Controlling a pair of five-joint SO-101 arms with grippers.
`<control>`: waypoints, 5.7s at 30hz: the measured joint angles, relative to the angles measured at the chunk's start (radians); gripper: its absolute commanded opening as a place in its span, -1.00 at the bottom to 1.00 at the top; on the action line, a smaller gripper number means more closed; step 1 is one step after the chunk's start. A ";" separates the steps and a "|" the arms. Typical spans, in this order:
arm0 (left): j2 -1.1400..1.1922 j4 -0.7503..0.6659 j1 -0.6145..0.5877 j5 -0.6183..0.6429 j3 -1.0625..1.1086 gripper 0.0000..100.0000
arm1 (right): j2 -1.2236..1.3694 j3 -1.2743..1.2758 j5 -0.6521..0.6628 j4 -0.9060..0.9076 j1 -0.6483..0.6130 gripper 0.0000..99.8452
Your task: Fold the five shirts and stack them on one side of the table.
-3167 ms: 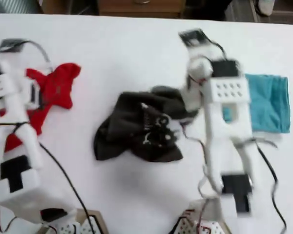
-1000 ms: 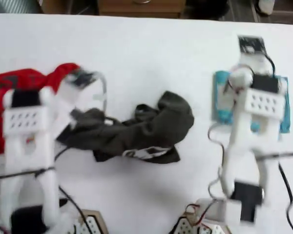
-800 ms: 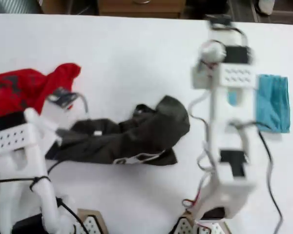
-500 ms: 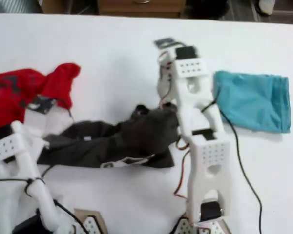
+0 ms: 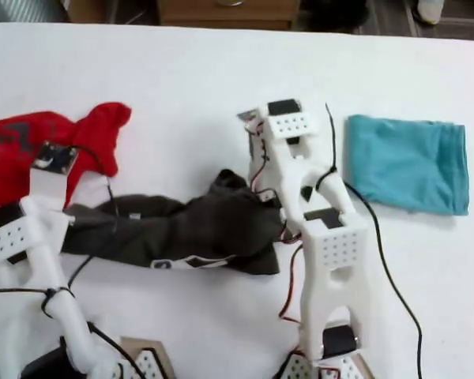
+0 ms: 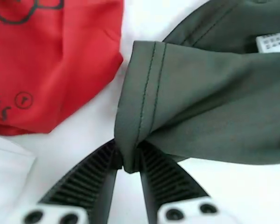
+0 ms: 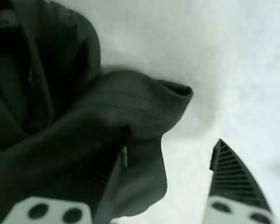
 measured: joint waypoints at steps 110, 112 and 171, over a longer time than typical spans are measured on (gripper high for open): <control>0.456 0.614 0.431 0.310 -1.410 -0.95 | -0.928 -0.295 0.110 -0.170 0.250 -0.96; 0.364 0.614 0.431 0.310 -1.297 -0.95 | -0.945 -0.324 0.143 -0.153 0.272 -0.96; 0.468 0.184 0.546 0.245 -0.290 -0.95 | -1.717 1.459 0.534 -0.488 0.838 -0.96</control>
